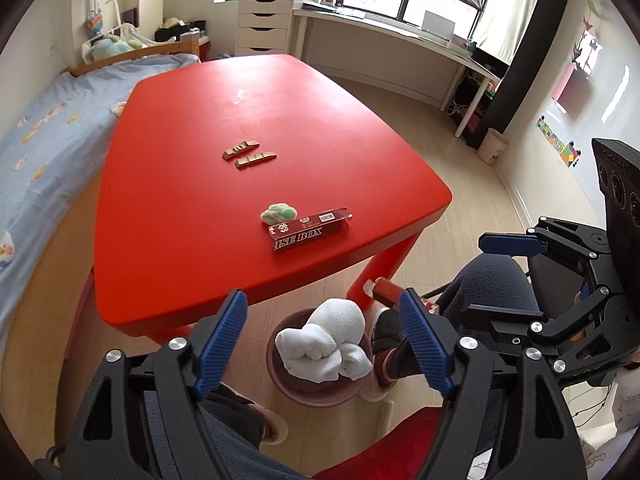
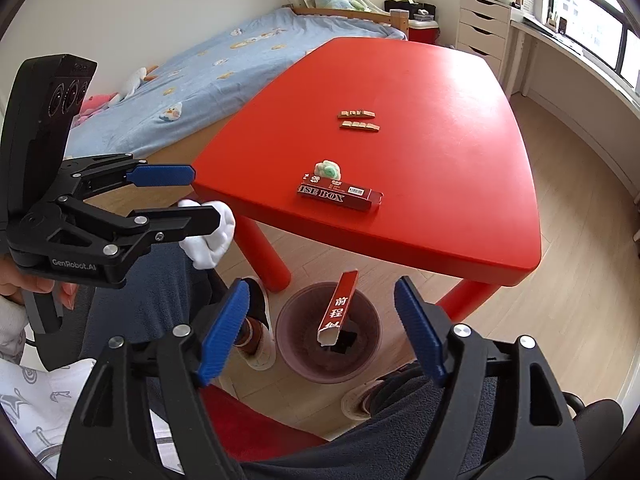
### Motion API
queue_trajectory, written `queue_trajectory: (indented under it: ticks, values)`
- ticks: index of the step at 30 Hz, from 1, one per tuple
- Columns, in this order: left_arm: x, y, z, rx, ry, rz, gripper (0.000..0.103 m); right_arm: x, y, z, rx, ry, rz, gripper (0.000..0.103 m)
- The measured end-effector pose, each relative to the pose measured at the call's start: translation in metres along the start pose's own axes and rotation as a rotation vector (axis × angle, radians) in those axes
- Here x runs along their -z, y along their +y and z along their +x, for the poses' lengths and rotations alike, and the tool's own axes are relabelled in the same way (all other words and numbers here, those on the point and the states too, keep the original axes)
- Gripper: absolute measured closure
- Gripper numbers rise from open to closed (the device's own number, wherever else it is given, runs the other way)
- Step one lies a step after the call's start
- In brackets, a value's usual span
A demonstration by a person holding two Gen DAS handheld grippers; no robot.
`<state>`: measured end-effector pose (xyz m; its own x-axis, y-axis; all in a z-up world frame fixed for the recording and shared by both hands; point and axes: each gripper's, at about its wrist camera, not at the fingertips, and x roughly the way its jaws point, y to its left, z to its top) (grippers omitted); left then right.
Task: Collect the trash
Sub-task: 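Open both tools over the pink wastebasket to drop the sock and box, then move both open tools back over the table toward the clothespins and red box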
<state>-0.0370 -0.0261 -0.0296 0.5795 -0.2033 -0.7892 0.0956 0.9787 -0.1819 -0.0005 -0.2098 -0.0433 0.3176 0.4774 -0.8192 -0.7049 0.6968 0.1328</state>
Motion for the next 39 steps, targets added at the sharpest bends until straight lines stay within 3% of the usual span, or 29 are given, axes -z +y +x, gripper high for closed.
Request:
queue_trajectory:
  ticks: [1, 7, 25, 39]
  values:
    - [0.0, 0.001, -0.001, -0.003, -0.007, -0.005, 0.013, 0.0, -0.001, 0.0, 0.007, 0.0, 0.001, 0.012]
    - [0.0, 0.005, 0.001, -0.03, 0.01, -0.011, 0.008, 0.002, -0.004, 0.002, 0.013, -0.003, -0.001, 0.007]
    - [0.001, 0.02, 0.009, -0.062, 0.044, -0.064, 0.008, 0.002, -0.007, 0.007, -0.022, 0.011, 0.009, 0.006]
    - [-0.014, 0.03, 0.007, -0.088, 0.003, -0.007, 0.008, -0.02, -0.012, 0.015, -0.06, 0.006, -0.061, 0.006]
